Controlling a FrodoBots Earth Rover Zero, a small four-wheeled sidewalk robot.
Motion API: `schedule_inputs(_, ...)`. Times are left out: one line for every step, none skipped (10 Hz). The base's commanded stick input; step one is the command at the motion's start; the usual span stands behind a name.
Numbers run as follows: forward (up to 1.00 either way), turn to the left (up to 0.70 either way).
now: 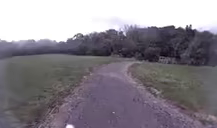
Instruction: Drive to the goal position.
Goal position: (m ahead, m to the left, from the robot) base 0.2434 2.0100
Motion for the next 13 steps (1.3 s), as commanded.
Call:
schedule_inputs(0.85,0.00)
schedule_inputs(0.85,0.00)
schedule_inputs(0.85,-0.02)
schedule_inputs(0.85,-0.12)
schedule_inputs(0.85,-0.34)
schedule_inputs(0.85,-0.34)
schedule_inputs(0.85,-0.28)
schedule_inputs(0.85,-0.16)
schedule_inputs(0.85,0.00)
schedule_inputs(0.85,0.00)
schedule_inputs(0.85,0.00)
schedule_inputs(0.85,0.00)
schedule_inputs(0.85,0.00)
